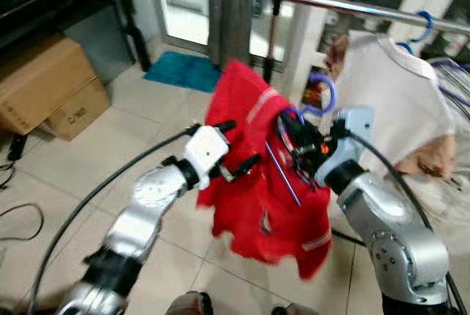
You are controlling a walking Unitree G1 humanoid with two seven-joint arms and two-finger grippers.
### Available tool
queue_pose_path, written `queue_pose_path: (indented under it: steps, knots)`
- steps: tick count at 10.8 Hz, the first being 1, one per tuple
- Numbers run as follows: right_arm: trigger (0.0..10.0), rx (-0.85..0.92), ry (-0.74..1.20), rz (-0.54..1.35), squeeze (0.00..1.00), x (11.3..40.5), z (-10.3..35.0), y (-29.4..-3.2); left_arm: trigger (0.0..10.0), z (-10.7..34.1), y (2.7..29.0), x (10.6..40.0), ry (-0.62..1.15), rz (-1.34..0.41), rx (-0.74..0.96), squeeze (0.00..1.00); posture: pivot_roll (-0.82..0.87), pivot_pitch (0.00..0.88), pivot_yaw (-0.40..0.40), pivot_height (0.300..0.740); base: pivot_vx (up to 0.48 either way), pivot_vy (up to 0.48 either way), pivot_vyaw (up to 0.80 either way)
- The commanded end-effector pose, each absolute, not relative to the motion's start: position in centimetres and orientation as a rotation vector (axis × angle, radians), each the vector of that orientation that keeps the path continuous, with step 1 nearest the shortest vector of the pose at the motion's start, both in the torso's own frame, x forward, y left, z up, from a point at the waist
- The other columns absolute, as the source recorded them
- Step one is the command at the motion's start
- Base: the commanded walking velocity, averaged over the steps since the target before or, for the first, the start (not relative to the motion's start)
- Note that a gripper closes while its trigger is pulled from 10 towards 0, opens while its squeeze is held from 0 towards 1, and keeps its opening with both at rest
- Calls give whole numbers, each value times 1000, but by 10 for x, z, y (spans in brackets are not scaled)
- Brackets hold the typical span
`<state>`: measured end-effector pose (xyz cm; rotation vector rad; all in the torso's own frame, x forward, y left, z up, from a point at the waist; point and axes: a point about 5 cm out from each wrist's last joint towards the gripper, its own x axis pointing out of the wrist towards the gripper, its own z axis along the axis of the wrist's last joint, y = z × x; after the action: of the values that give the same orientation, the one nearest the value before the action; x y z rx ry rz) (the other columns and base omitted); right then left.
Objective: Hang hanger
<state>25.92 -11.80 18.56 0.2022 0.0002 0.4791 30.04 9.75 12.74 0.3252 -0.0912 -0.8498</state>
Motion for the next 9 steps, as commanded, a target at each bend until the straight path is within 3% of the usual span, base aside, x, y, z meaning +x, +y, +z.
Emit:
queue_pose_path:
  steps: [1,2,9]
  knots:
    - [0,212,-55,514,0,256,198,-115,4588,126,97,304,-93,-848,314,0,-47,59,37,740,0,0,0]
    - [0,224,-67,537,0,254,201,-112,0,124,96,307,-91,-860,321,0,-47,53,38,740,0,0,0]
    - [0,245,-79,556,0,252,205,-109,0,125,95,326,-144,-821,287,0,-49,48,50,740,0,0,0]
